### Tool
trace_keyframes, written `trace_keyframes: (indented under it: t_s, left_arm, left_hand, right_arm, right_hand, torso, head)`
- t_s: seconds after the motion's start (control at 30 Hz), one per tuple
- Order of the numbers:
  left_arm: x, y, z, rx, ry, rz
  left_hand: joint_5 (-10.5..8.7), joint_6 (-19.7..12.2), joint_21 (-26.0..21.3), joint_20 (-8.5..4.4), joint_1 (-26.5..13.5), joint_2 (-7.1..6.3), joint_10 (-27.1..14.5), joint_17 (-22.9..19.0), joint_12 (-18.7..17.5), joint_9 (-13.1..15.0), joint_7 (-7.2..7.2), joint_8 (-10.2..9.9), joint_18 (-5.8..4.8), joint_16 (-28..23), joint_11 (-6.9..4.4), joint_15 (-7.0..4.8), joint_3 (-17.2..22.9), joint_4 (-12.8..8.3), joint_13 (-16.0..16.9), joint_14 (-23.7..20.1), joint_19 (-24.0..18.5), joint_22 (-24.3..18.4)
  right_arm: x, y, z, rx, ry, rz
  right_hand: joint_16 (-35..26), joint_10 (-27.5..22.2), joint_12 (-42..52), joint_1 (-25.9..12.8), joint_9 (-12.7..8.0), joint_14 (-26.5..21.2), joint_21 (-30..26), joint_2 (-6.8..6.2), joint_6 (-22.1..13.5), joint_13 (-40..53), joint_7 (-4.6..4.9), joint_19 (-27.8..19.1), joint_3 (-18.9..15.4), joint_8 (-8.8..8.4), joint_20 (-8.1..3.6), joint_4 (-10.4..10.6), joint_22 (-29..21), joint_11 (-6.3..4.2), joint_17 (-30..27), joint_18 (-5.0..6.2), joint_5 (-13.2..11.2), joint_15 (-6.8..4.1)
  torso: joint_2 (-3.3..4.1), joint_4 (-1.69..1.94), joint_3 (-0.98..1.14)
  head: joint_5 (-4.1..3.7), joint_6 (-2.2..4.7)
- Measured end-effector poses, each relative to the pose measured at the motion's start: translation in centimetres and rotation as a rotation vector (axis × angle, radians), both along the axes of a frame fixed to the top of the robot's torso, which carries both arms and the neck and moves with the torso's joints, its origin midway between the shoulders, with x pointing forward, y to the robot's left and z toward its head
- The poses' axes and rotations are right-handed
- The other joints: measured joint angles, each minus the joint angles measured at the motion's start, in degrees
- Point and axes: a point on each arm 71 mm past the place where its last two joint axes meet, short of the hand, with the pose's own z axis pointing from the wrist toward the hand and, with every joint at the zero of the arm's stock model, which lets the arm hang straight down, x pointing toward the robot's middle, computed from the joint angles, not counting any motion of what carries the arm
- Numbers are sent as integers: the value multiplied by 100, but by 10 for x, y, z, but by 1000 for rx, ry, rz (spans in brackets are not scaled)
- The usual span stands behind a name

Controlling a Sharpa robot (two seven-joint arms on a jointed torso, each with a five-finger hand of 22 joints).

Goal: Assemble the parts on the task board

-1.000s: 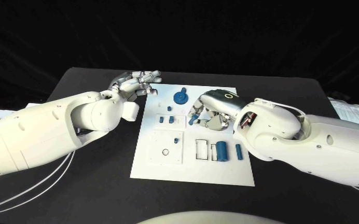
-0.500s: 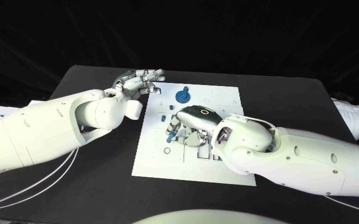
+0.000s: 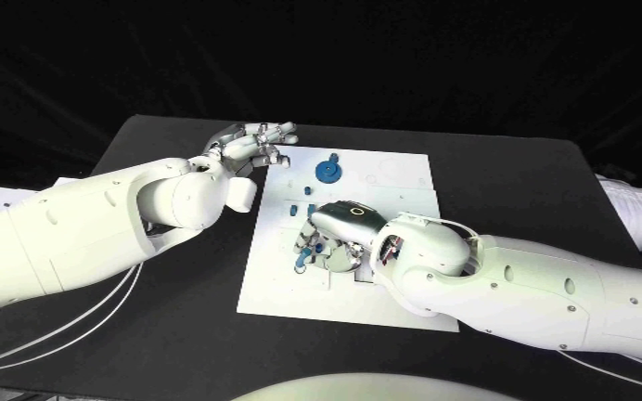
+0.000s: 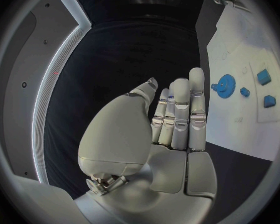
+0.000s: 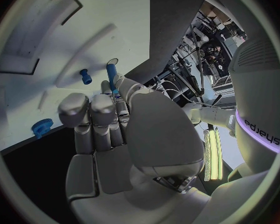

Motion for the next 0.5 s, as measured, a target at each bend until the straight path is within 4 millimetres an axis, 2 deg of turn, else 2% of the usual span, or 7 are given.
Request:
trace_keyframes:
  t_s: [0.5]
  left_arm:
    - [0, 0, 0, 0, 3, -4]
  left_hand:
    - [0, 0, -14, 0, 0, 0, 0, -1, 1, 0, 0, 0, 0, 0, 0, 0, -11, 11, 0, 0, 0, -2]
  right_arm:
    - [-2, 2, 1, -29, -18, 27]
  right_hand:
    - [19, 0, -8, -60, 1, 0, 0, -14, 6, -1, 18, 0, -2, -27, 0, 0, 0, 0, -1, 0, -1, 0]
  torso:
    - [1, -1, 1]
  head:
    - [12, -25]
